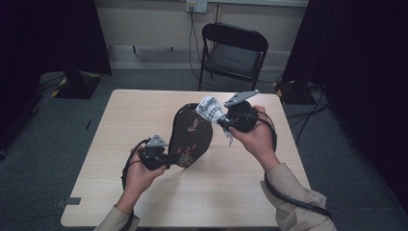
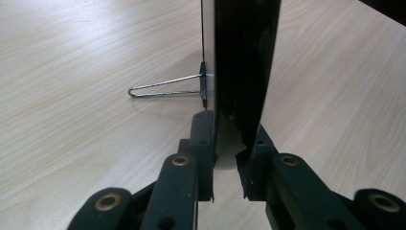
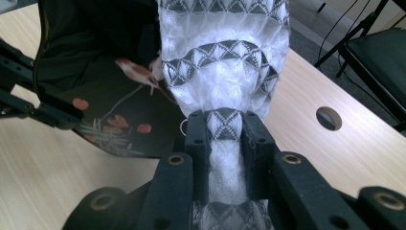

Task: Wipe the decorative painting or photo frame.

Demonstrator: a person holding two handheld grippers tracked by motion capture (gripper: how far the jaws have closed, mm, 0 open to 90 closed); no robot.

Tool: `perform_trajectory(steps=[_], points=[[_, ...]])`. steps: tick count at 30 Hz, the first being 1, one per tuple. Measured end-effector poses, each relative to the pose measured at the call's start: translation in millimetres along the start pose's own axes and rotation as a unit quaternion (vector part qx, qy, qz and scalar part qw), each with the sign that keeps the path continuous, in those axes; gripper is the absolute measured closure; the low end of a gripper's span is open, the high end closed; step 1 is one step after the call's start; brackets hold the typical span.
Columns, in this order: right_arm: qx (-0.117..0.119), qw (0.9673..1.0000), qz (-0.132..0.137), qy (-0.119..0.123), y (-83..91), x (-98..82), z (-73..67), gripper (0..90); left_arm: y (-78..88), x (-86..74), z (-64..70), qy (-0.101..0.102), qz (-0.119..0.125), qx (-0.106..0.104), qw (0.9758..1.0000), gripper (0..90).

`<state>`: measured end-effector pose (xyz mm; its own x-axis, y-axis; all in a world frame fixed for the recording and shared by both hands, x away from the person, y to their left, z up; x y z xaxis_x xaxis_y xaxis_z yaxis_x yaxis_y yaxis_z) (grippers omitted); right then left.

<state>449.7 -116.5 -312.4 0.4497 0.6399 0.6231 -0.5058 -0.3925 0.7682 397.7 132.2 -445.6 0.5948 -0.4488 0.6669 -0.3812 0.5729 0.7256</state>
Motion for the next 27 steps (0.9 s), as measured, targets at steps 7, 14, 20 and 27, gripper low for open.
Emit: perform_trajectory(steps=[7, 14, 20, 27], points=[[0.007, 0.9999, -0.014, 0.003, -17.0, -2.8, -6.7, 76.4, 0.0, -0.1, -0.3, 0.001, 0.001, -0.001, 1.0000, 78.5], [0.013, 0.9997, -0.021, -0.001, -25.2, -12.6, -10.7, 76.4, -0.1, 0.1, -0.5, 0.001, 0.001, -0.001, 1.0000, 78.5], [0.021, 0.9994, -0.028, -0.002, -35.3, -21.8, -15.8, 76.4, -0.1, 0.0, -0.7, 0.002, 0.001, -0.002, 1.0000, 78.5], [0.029, 0.9990, -0.034, -0.008, -45.4, -31.9, -19.9, 76.4, -0.1, 0.0, -1.3, 0.001, 0.001, -0.003, 1.0000, 78.5]])
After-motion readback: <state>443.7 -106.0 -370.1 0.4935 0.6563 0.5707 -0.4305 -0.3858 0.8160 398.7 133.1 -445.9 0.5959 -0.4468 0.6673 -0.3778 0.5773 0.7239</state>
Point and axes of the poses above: each handheld gripper's, and its own axes: y roughly backward along the jaws, x roughly out of its top, z roughly to its right, the point moved 3 cm from there along -y, roughly forward along the jaws, and after that the axes turned 7 degrees about -z, right-handed, at the moved point
